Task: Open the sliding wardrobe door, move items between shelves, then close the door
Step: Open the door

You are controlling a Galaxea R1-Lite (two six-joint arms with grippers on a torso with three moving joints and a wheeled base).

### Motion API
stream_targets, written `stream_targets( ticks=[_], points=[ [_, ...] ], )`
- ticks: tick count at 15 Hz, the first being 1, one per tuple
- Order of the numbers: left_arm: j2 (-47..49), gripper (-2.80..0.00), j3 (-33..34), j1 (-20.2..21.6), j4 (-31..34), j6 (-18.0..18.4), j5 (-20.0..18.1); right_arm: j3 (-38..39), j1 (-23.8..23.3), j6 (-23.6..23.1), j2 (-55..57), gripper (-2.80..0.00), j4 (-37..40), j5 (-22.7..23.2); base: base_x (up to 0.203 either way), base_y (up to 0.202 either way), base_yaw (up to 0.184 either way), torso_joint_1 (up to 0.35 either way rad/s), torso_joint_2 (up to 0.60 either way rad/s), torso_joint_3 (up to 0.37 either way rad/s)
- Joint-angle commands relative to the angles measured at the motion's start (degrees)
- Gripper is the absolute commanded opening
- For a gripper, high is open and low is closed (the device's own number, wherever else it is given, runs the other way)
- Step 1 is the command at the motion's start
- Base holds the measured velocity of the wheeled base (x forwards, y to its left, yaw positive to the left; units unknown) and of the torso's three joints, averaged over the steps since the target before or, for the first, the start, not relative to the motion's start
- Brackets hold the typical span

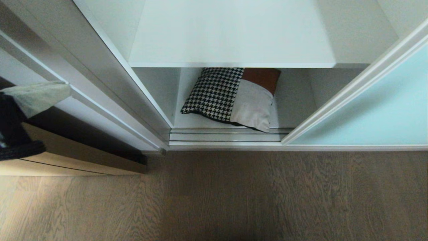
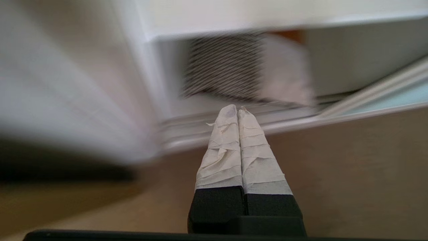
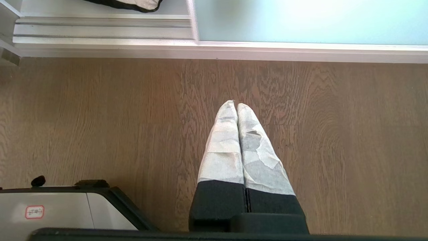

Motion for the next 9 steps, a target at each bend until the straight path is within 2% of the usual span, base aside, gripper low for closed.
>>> stream_targets(
  ticks=[1,5,7,9],
  points=[
    [-5.7,-2.80,2.8,5.4,0.4,-0.1,0.1,0.0,0.0,0.0,0.0,-2.80,0.0,0.0,0.000,0.000,0.000,0.000,0.00,0.000],
    [-12.7,-2.80,9.5,17.8,1.2,-0.2,-0.1,0.0,0.0,0.0,0.0,-2.80,0.0,0.0,0.000,0.000,0.000,0.000,0.00,0.000],
    [-16.0,-2.80,11.1,20.5,5.3,-0.1,0.0,0.0,0.0,0.0,0.0,-2.80,0.0,0.0,0.000,0.000,0.000,0.000,0.00,0.000],
    [-20.1,-2.80,12.5,21.1,7.7,-0.2,0.4,0.0,0.0,0.0,0.0,-2.80,0.0,0.0,0.000,0.000,0.000,0.000,0.00,0.000]
  ],
)
